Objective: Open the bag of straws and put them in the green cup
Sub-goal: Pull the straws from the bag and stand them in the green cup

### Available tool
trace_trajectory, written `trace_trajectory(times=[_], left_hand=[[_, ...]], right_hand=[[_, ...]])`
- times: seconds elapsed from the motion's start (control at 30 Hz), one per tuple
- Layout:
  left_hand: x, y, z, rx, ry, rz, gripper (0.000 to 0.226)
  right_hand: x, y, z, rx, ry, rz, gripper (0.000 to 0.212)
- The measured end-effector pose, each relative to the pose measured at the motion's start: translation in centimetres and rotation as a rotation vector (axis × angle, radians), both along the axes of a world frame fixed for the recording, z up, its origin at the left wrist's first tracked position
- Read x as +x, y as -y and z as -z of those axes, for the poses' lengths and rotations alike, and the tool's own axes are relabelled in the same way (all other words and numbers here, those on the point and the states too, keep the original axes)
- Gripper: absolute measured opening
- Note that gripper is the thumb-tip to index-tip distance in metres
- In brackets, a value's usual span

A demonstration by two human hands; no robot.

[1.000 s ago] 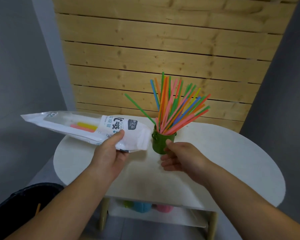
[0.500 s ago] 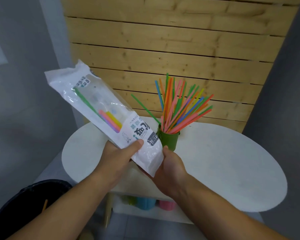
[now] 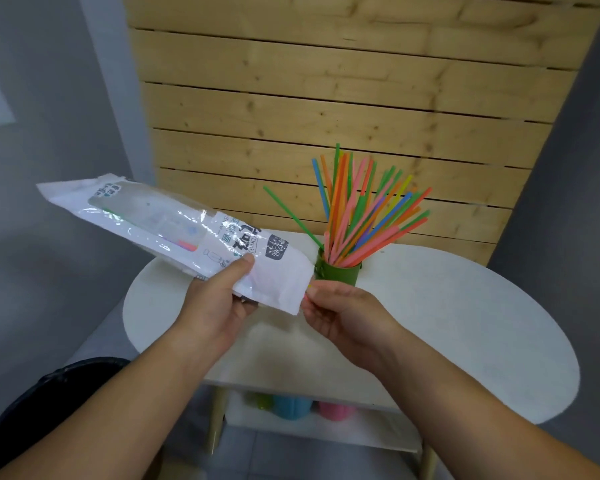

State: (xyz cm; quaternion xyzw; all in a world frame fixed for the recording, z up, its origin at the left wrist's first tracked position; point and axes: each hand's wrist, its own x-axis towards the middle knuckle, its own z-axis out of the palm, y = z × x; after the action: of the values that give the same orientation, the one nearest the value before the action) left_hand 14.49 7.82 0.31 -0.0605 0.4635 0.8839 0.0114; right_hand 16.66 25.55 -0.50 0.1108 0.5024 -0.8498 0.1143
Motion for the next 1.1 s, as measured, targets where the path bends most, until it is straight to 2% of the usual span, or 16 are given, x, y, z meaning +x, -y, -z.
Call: trace_trajectory(times=[0.13,0.27,0.33,0.47,0.57,0.63,0.83,0.97,1.1], left_hand=[[-0.2,0.3,0.1,0.155,0.019,0.023,0.037],[0.0,-0.1,0.4,0.212,0.111,-0.001,0.022],[0.2,-0.8,0.5,0.228,0.142,0.004,0.022],[0.5,-1.7,0.3,0.263,0.168,0.01,0.02],[0.4,-1.7,0.4,0.283,0.175,-0.015,0.021],[0.1,-1.3,0.5,0.288,0.174,-0.037,0.02],[-0.7,-0.3,0.7,0.324,0.173,-0.09,0.02],[-0.6,-0.7,1.0,0.325,0.166,-0.082,0.028],[-0.4,-1.0,1.0,0.312,0.17,-0.068,0.024]], right_hand=[[-0.3,-0.8,-0.7,-0.057,0.025,0.1,0.011],[0.0,-1.2,-0.8,-0.205,0.032,0.17,0.005],[0.3,-0.9,-0.6,-0.256,0.029,0.183,0.002],[0.4,-0.6,-0.9,-0.275,-0.022,0.197,0.003],[-0.1,-2.0,-1.8,-0.278,-0.084,0.345,0.004],[-0.4,-3.6,-2.7,-0.164,-0.157,0.488,0.01],[0.0,-8.4,-5.1,0.363,-0.361,0.768,0.022],[0.3,-9.3,-5.4,0.686,-0.475,0.813,0.026],[-0.1,-8.8,-5.0,0.847,-0.532,0.758,0.027]])
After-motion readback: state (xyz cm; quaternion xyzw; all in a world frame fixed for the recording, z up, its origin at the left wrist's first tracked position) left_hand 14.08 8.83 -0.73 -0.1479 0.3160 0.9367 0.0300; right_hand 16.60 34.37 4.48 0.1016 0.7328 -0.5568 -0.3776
